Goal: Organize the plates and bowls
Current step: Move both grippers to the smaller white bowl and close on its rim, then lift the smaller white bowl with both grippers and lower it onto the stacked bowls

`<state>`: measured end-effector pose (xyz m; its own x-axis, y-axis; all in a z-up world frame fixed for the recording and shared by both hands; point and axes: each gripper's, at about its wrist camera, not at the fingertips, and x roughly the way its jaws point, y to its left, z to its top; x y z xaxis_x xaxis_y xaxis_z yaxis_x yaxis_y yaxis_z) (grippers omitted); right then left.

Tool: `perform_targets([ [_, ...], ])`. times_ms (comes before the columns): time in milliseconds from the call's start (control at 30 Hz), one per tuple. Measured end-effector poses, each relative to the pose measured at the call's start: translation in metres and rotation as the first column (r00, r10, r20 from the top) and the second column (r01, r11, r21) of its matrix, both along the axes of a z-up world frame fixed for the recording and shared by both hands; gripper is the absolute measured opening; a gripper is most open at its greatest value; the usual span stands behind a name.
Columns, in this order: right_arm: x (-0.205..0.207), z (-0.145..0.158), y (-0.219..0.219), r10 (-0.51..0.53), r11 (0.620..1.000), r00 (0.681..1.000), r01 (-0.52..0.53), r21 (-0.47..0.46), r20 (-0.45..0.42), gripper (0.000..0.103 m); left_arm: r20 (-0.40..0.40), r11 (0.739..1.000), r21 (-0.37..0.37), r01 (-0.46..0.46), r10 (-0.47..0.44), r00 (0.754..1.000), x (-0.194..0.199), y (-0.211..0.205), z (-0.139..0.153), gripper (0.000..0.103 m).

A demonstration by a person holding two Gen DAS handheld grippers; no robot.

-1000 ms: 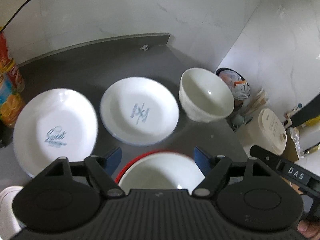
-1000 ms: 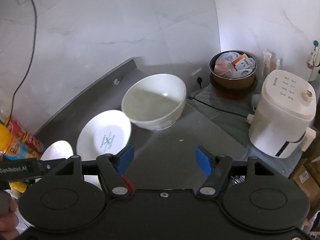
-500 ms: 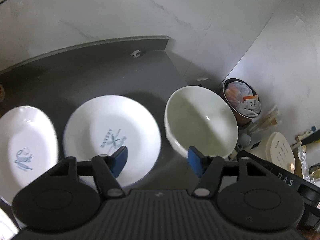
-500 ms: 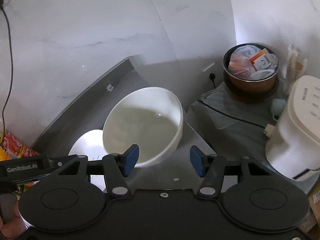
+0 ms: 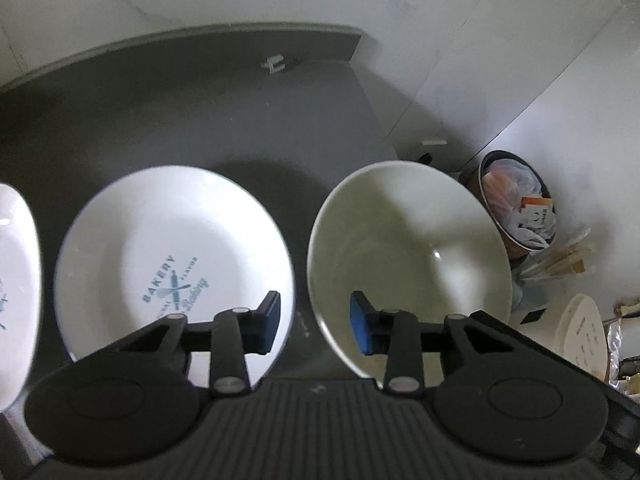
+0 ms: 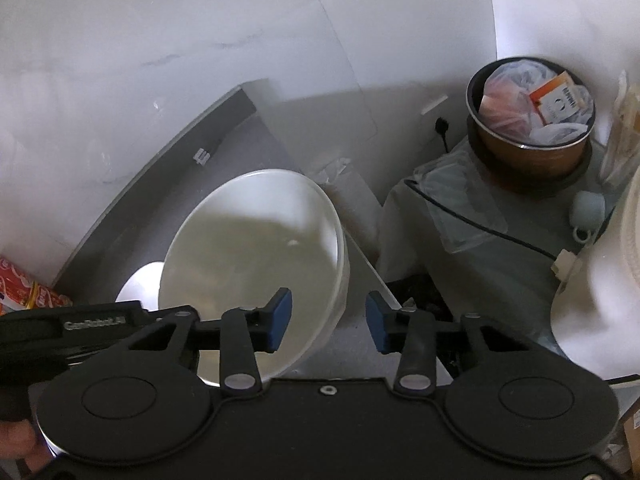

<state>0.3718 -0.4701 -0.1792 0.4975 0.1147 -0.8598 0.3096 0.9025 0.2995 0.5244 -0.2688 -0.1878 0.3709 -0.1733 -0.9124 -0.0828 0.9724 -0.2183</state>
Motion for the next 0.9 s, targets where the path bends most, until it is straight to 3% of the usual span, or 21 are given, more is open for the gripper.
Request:
perform_targets([
  [133, 0.009, -0.008, -0.002, 0.016, 1.0, 1.0, -0.016, 0.005, -0.024, 0.038, -0.019, 1.0, 0.002, -0.01, 0.01, 1.0, 0.009, -0.008, -0.012, 0.032],
  [267, 0.016, -0.016, 0.0, 0.046, 0.999, 0.998, -0.047, -0.008, -0.042, 0.019, -0.016, 1.0, 0.013, -0.011, 0.011, 1.0, 0.014, -0.011, -0.012, 0.016],
  [333, 0.016, -0.016, 0.002, 0.055, 0.998, 0.998, -0.056, -0.035, -0.03, 0.018, -0.022, 1.0, 0.024, -0.015, 0.016, 1.0, 0.015, -0.01, -0.012, 0.009],
  [533, 0.009, -0.01, 0.002, 0.044, 0.999, 0.999, -0.044, -0.024, -0.019, 0.016, -0.011, 1.0, -0.013, -0.02, 0.02, 1.0, 0.005, -0.002, -0.006, 0.008],
  [900, -0.002, 0.031, 0.018, 0.092, 0.995, 0.995, -0.09, -0.051, 0.029, 0.017, 0.071, 0.998, -0.035, -0.043, 0.046, 0.996, -0.019, 0.007, 0.039, 0.008],
])
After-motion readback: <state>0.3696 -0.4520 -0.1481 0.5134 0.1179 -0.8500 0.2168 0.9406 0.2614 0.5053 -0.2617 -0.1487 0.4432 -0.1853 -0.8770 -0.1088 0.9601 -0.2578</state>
